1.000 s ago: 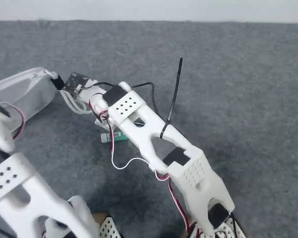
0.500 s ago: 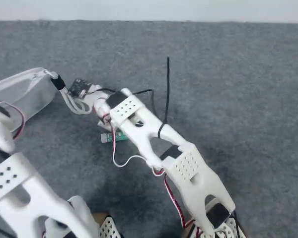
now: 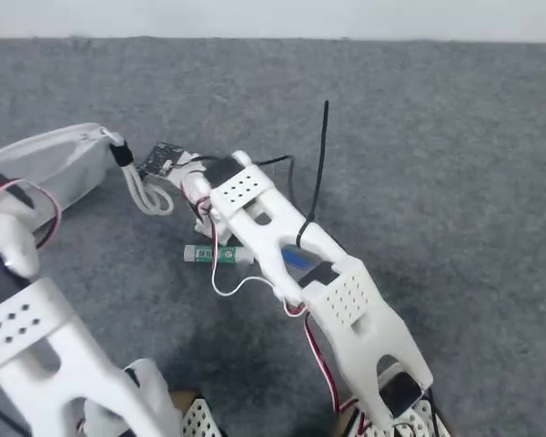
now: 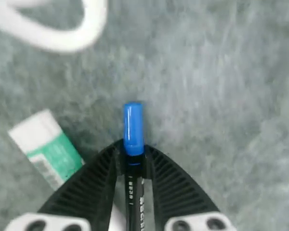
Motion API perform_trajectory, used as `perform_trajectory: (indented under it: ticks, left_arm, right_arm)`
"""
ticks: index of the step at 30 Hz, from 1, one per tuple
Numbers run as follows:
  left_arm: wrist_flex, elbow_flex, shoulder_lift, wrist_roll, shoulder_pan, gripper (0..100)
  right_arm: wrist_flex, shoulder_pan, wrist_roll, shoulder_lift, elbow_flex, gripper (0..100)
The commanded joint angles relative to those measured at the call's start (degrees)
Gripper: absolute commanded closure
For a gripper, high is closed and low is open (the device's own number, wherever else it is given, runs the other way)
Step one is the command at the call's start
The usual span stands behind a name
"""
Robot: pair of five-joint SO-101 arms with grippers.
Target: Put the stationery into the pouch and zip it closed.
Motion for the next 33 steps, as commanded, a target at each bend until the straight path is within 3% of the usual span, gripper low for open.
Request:
perform_trajectory:
  ticks: [1, 6, 21, 33]
  left_arm:
    - [-1.8, -0.6, -0.4, 0.5, 3.8, 99]
    - [-0.3, -0.9, -0.4, 0.4, 9.6, 99]
    - [-0.1, -1.5, -0.5, -1.5, 17.3, 99]
    - [9.8, -11.9, -0.4, -1.5, 30.2, 99]
  right_arm:
    - [4.7, 3.2, -3.6, -3.6, -2.5, 99.3]
    - [4.5, 4.8, -9.1, -3.7, -2.6, 99.3]
    - [4.8, 12.8, -32.4, -10.9, -4.0, 99.3]
    - [6.4, 16.8, -33.0, -17.3, -3.8, 99.3]
